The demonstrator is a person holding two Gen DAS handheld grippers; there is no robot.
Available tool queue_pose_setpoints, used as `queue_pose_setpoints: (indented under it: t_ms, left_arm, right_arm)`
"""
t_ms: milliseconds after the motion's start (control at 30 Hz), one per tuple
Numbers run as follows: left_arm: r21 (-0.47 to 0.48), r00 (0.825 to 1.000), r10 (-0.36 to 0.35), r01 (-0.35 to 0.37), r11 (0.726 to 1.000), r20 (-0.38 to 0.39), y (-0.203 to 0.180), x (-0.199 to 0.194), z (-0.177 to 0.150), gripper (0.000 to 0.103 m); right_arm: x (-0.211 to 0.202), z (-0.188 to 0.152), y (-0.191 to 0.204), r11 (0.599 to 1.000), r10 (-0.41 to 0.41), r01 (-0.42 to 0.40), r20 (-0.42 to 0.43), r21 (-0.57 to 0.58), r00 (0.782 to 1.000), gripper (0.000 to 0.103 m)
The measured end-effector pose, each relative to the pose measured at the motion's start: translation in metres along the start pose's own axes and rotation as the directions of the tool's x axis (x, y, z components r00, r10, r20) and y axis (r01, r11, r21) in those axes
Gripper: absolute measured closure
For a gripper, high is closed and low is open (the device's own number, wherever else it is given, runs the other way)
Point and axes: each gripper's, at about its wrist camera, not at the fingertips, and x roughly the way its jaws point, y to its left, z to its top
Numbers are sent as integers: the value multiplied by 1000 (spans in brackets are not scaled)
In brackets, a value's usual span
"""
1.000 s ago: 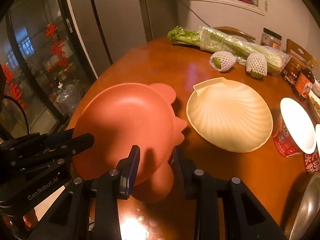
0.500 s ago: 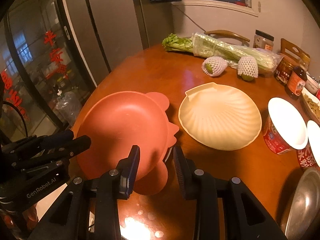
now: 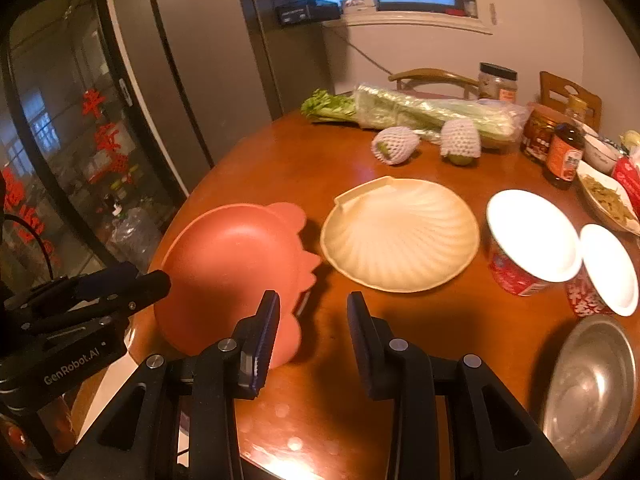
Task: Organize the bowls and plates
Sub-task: 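Carry the pink plate over the silver tray and lower it on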
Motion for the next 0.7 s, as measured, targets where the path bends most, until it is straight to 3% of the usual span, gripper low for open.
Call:
queue_pose_setpoints:
  t_ms: [700]
  left_arm:
    - [140,998,-67,67,988,-8,-70,27,47,55]
  right_arm:
    - [-18,-1,-64,987,-77,73,19,143,997,64]
